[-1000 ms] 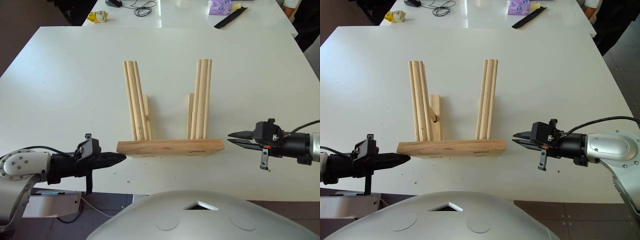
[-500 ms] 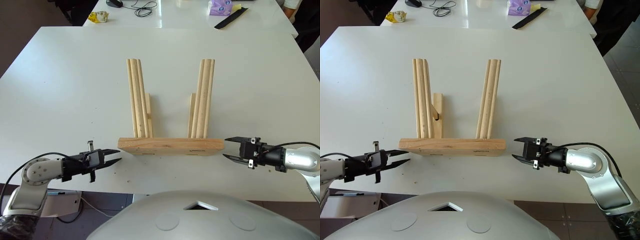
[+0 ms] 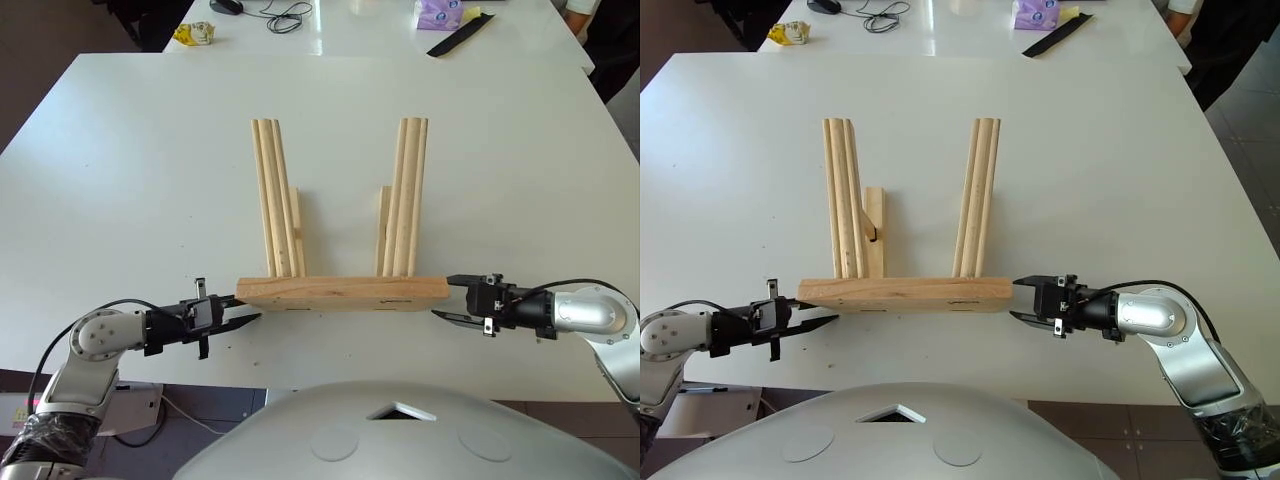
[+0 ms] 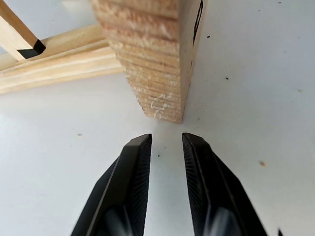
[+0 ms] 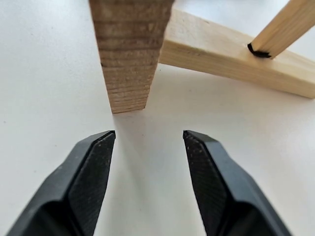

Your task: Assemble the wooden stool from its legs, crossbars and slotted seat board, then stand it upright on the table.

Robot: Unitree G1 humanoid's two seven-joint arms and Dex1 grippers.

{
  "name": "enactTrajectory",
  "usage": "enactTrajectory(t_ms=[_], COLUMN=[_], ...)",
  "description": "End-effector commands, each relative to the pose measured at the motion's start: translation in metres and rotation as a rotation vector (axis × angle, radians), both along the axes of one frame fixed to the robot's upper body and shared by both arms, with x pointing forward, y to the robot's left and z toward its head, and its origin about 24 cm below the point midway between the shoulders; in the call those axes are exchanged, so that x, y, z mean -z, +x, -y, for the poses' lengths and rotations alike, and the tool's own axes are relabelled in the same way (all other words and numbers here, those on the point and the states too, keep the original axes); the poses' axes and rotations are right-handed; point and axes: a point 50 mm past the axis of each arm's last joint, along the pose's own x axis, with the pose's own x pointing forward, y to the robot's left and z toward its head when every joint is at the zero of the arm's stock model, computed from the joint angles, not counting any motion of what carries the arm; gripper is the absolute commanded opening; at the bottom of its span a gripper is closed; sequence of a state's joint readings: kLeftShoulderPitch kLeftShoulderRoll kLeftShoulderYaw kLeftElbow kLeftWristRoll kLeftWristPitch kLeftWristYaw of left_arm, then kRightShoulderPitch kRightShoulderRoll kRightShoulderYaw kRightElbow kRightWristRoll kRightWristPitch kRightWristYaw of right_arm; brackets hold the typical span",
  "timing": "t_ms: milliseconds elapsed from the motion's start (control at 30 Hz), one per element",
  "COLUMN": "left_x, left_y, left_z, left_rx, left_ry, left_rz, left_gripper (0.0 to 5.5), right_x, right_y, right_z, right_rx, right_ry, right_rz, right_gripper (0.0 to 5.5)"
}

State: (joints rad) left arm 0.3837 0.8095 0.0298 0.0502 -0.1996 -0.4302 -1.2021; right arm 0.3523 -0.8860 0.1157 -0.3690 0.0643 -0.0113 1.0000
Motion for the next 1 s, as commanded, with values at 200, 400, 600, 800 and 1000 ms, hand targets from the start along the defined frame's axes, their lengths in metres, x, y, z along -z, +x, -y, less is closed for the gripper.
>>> enactTrajectory(t_ms=[200, 400, 600, 800, 1000], left_x=[0.006, 0.012, 0.014, 0.016, 0.015], left_y=[-0.002, -0.001, 0.003, 0.005, 0.014], left_z=[0.008, 0.016, 0.016, 0.021, 0.022], left_rx=[0.085, 0.092, 0.073, 0.092, 0.109], left_ry=[0.014, -0.001, -0.004, -0.004, 0.017], left_rz=[-0.099, -0.131, -0.12, -0.113, -0.071], left_gripper=[2.37, 2.64, 2.64, 2.64, 2.64], right_x=[0.004, 0.006, 0.008, 0.01, 0.011], right_y=[0.006, 0.01, 0.009, 0.003, 0.0], right_z=[-0.003, -0.007, -0.012, -0.021, -0.027], right_rx=[-0.036, -0.067, -0.094, -0.105, -0.11], right_ry=[-0.019, -0.021, -0.01, 0.015, 0.023], right_rz=[0.021, 0.027, 0.018, 0.006, 0.005], right_gripper=[2.57, 2.57, 2.57, 2.57, 2.57])
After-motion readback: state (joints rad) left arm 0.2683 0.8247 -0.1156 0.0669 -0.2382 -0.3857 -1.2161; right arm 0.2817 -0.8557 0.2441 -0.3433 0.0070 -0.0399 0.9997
